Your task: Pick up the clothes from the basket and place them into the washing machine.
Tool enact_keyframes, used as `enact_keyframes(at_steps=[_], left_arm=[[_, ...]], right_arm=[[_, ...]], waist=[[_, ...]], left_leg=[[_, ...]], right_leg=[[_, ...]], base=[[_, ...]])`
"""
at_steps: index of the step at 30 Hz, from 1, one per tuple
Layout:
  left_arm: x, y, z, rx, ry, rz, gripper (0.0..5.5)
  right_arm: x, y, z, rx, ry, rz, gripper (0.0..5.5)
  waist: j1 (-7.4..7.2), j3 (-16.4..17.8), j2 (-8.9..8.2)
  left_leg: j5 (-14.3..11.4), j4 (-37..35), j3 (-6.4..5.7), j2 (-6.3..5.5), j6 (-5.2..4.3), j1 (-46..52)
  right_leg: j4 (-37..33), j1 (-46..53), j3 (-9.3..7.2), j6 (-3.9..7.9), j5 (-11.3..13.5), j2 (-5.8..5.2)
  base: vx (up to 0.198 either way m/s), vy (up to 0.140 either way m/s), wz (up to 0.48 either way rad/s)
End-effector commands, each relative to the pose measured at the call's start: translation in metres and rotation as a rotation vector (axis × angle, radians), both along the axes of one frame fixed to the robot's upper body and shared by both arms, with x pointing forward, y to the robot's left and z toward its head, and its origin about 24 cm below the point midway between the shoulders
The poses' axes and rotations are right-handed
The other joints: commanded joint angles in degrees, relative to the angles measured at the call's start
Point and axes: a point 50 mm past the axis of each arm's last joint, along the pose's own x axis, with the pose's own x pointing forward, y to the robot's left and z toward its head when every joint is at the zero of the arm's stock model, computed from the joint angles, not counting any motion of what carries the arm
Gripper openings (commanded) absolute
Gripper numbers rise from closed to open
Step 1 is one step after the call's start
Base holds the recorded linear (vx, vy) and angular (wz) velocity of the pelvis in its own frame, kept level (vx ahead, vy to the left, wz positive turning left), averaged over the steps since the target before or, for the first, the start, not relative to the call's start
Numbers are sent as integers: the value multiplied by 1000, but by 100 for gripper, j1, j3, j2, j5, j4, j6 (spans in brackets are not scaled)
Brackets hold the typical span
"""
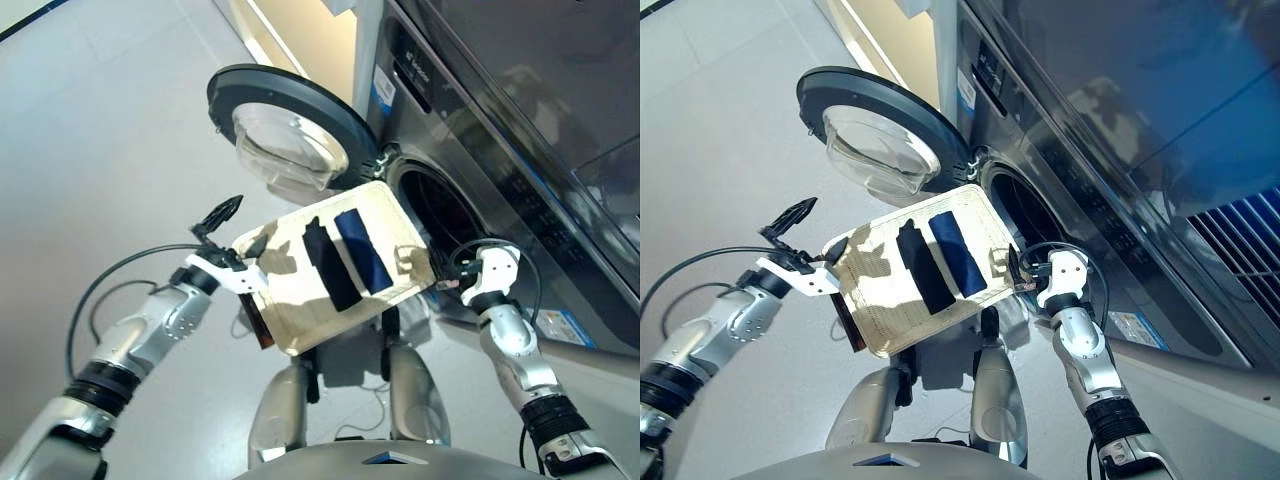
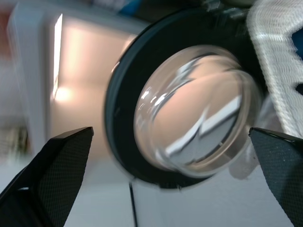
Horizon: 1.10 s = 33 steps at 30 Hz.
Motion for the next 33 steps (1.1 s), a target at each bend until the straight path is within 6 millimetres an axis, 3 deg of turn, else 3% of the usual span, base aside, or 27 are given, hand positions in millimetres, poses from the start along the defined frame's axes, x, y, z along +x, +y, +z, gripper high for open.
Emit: enact_keyframes(at_steps=[1,9,16,21,31,33], left_arm=[[11,2,16,153,-41,-66,550],[38,-26,29,148,6,-71,550],[54,-45,56,123,-123,-72,550],[62,-53,76,68,-187,-28,550],[76,-62,117,111,-304,23,550],[78,-65,126,138,-337,19,550]], right_arm=[[1,8,28,-19,-124,105,550],[12,18,42,-35,-153,155,550],[19,20,58,-17,-217,147,550],[21,16,65,-14,-244,109,550],[22,10,70,-19,-247,90,550],[22,10,71,-16,-247,97,550]], waist=[[-160,-128,-35],[-192,276,0],[-189,504,48],[-185,635,73],[-214,770,123],[-244,783,136]], left_leg=[[375,130,-162,-166,30,-565],[112,1086,-105,-124,69,-1446],[-321,2403,-97,61,108,-2611],[-492,3011,-100,134,152,-3300],[-615,3413,-83,98,223,-4009],[-820,3538,-99,75,212,-4088]], right_leg=[[53,14,-24,200,22,72],[860,-763,35,135,-212,57],[2174,-1880,146,14,-655,68],[2754,-2549,180,-71,-846,69],[3186,-3291,255,-135,-981,100],[3329,-3404,306,-111,-1163,135]], base=[[-65,35,5],[-92,34,-25],[-87,5,69],[-62,4,27],[0,0,0],[89,8,-19]])
